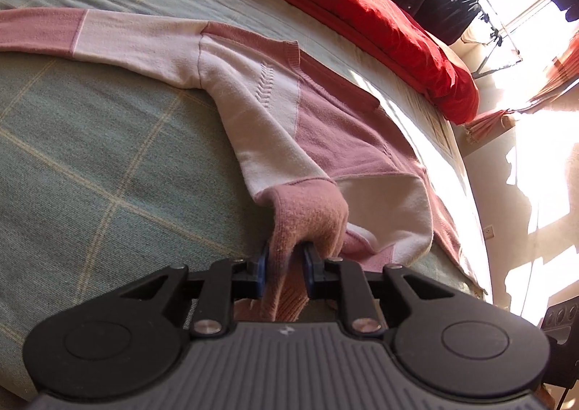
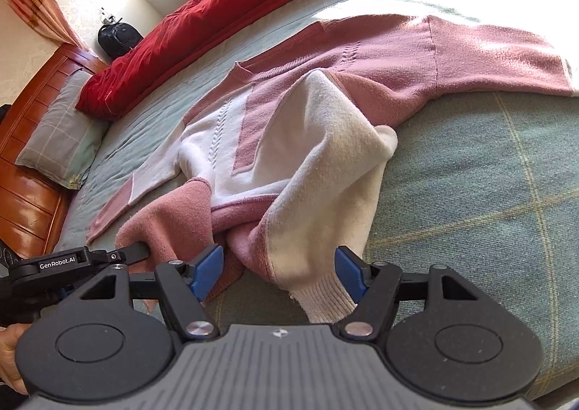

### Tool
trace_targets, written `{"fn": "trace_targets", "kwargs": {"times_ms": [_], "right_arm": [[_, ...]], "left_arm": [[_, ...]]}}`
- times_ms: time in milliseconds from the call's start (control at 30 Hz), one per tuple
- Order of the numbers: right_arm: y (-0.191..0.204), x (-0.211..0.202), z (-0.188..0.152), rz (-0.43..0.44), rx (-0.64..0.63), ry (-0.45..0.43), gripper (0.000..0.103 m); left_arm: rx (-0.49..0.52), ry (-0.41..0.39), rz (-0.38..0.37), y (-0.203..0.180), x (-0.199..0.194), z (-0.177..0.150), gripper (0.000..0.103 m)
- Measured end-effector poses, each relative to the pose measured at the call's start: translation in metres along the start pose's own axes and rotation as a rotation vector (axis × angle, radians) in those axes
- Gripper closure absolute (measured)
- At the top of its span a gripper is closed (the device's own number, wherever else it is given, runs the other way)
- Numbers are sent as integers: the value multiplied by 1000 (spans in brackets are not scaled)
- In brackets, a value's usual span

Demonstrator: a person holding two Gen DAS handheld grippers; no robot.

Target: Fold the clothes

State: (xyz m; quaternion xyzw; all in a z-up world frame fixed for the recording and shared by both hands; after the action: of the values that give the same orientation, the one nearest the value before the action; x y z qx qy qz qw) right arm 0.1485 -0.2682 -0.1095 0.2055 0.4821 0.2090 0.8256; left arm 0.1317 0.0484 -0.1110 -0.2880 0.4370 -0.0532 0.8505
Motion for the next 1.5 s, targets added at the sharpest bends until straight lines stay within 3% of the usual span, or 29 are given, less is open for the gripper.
{"fn": "trace_targets", "kwargs": {"times_ms": [67,167,233,300,367,700,1000,1167,1500], "right_arm": [[-7,3,-1,-5,22,7,31],[-16,9,-2,-19,51,20,31],[-17,11,-3,-20,55,25,31],[-17,12,-2,-20,53,26,31],[-17,12,-1,-21,51,26,31],[-15,10,4,-18,48,20,31],[-11,-3,6,-8,40,-8,31],[-12,-5,4,-9,46,-9,31],[-26,-6,6,-40,60,-10,31]], "left_arm": [[13,3,-9,-1,2,-2,63],[53,6,-24,-5,8,-4,60],[79,11,-20,-8,12,-7,64],[107,4,-10,-11,13,-8,86],[122,3,4,-14,10,-6,94],[128,-108,62,6,-52,21,97],[71,-148,125,36,-88,23,99],[50,-132,174,53,-78,23,99],[-38,-23,291,104,-29,13,99]]}}
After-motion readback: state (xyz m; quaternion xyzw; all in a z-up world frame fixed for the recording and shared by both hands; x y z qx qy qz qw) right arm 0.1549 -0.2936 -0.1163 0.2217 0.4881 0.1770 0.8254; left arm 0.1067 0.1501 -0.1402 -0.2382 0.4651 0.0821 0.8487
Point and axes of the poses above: each gripper's, at about its wrist camera, not at the fingertips, and x roughly the way its jaws point, y to its left, z to its top, the point moved 6 cm from there along x, roughly the way its jaws point, and after that the axes turned 3 degrees about -y, right-handed, at the moved point
